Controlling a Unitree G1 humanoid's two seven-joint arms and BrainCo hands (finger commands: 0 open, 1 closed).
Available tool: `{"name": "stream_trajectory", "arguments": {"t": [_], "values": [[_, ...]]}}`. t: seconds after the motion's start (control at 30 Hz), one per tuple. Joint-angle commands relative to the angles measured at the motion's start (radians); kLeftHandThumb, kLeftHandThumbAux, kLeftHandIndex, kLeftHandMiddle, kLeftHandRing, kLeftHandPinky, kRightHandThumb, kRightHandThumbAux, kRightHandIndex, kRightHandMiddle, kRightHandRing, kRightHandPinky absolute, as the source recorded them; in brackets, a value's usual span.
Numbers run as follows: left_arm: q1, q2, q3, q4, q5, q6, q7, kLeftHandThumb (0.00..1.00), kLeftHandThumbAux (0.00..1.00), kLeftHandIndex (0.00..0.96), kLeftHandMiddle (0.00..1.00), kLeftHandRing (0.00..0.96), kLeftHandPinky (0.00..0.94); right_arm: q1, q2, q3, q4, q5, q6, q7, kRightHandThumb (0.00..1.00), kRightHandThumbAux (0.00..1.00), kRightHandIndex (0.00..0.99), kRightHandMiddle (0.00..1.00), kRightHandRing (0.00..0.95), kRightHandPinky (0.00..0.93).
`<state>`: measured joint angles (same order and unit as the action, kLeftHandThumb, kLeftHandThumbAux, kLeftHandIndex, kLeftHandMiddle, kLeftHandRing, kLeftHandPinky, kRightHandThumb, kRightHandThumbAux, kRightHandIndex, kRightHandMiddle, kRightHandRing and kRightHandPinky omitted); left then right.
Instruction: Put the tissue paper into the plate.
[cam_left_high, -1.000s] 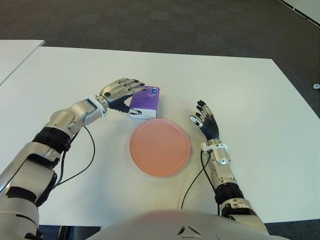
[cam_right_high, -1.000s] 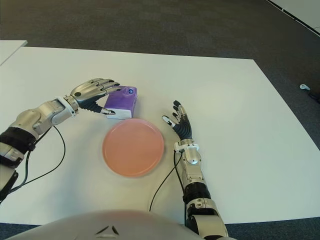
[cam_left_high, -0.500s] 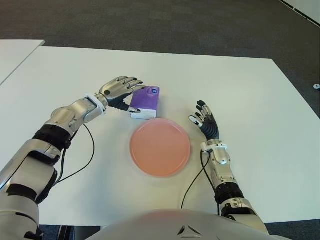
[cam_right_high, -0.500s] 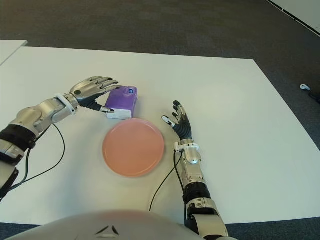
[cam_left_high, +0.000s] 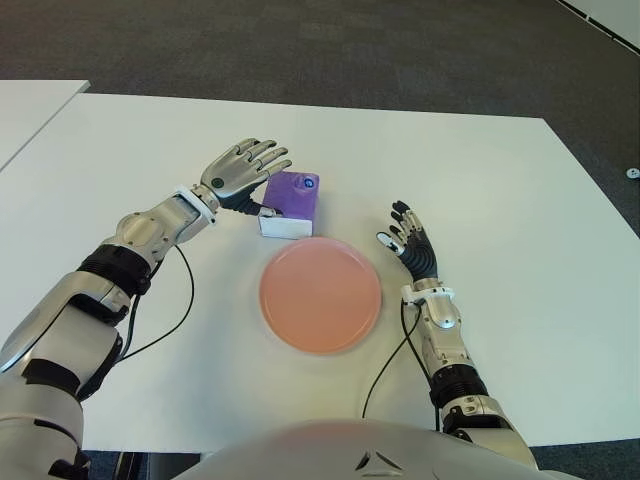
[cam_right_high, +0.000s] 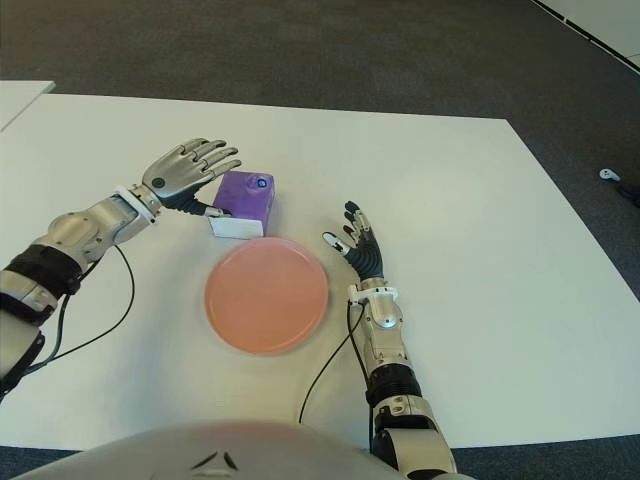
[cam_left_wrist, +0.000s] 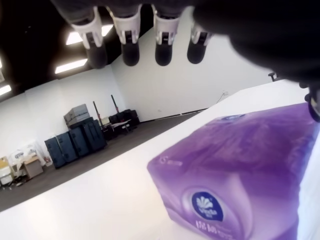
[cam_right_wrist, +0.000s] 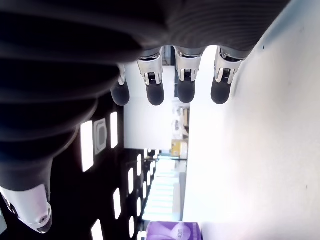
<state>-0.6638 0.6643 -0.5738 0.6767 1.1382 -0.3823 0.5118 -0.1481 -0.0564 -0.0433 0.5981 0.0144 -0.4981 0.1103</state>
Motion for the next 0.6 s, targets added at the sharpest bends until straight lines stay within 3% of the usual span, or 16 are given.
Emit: {"name": "stream_trajectory", "arguments": {"t": [0.03,0.6], "values": [[-0.018,-0.018,-0.030,0.035,0.017,0.002,0.033,0.027,0.232,0.000,0.000,0.000,0.000,0.080,0.010,0.007,0.100,-0.002,0.058,0.007,0.000,0.626,0.000,0.020,0.000,0.000],[-0.049,-0.056,-0.085,0.121,-0.001,-0.024,0.048,0.020,0.232,0.000,0.000,0.000,0.000,0.089,0.012,0.011,0.089,-0.013,0.060,-0.002,0.000,0.620,0.000,0.025,0.000,0.000]]}}
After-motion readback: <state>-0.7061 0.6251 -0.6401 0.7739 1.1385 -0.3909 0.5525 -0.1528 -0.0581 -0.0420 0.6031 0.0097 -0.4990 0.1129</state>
